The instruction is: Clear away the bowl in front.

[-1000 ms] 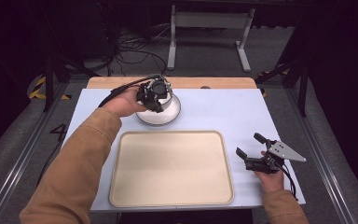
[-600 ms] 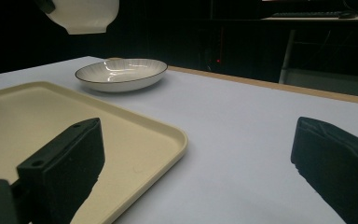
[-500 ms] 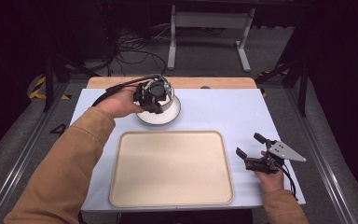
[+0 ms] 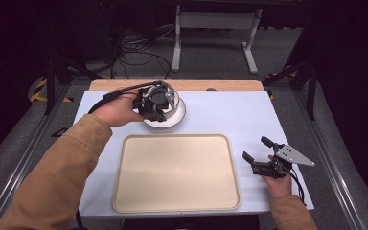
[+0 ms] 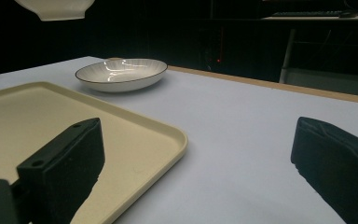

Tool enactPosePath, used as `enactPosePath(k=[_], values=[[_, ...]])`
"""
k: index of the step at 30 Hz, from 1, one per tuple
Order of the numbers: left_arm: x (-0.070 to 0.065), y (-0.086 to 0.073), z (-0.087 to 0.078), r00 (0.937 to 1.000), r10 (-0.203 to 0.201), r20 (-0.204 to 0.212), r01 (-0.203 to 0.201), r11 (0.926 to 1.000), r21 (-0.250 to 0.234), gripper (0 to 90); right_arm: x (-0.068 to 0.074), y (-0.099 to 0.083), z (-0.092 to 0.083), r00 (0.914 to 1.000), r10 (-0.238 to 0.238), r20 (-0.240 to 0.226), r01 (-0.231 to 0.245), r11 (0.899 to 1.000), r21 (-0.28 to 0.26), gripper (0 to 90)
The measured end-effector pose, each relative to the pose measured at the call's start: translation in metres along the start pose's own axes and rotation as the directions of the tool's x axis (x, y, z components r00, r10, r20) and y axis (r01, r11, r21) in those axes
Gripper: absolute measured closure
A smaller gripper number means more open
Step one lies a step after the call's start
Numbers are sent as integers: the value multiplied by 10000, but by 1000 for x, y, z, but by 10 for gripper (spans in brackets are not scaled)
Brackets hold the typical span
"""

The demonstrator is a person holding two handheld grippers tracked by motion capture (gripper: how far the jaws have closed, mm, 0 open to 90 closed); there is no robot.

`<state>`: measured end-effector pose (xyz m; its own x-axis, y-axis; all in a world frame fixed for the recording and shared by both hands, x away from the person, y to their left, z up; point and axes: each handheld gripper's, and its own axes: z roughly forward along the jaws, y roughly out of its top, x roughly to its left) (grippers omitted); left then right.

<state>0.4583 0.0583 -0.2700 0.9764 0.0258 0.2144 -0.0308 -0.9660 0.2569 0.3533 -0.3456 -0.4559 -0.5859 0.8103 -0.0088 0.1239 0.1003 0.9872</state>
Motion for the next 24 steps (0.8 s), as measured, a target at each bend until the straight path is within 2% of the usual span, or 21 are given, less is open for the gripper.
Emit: enactPosePath(k=[11,24], values=[[-27,2,-15,9988,484,-32,-484,9988,-95,845,0,0,0,10000,-8,-32,8,10000,42,35],[-57,12,-27,9932,1161,67,-1159,9929,-258,845,0,0,0,10000,-15,-61,15,10000,68,36]])
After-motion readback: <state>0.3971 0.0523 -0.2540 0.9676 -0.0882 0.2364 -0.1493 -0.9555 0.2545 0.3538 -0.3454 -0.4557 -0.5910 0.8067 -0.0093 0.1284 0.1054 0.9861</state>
